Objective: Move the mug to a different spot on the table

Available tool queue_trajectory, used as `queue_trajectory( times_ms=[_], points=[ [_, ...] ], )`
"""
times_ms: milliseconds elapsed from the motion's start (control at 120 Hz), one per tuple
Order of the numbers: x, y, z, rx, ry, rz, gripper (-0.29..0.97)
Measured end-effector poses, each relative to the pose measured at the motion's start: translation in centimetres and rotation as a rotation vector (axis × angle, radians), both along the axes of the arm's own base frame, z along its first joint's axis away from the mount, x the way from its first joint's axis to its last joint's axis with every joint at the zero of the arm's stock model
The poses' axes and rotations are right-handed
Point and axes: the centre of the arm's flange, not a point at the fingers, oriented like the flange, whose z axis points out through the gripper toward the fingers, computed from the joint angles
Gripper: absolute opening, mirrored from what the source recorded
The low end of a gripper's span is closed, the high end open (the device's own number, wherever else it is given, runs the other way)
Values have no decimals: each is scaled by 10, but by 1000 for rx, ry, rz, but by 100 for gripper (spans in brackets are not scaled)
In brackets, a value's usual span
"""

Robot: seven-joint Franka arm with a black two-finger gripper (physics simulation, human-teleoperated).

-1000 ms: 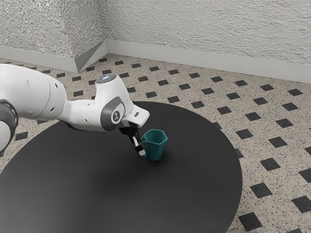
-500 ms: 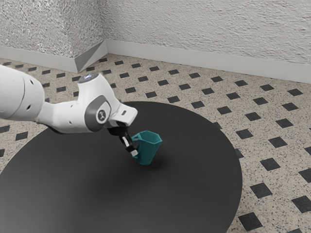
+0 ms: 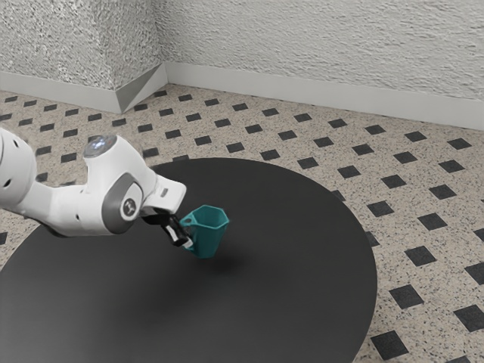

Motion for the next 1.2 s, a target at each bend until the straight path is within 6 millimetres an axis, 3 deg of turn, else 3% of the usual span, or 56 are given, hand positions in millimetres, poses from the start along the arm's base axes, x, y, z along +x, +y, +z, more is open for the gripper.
queue_trajectory(
  times_ms=[283, 508, 625, 900, 1200],
  points=[
    [-38, 3, -4, -10, -87, 61, 2],
    [-56, 30, -18, -27, -91, 178, 2],
    [-59, 34, -23, -28, -106, 219, 2],
    [-80, 18, -38, -27, -103, 234, 2],
    [-81, 29, -40, 1, -133, 266, 2]
  ],
)
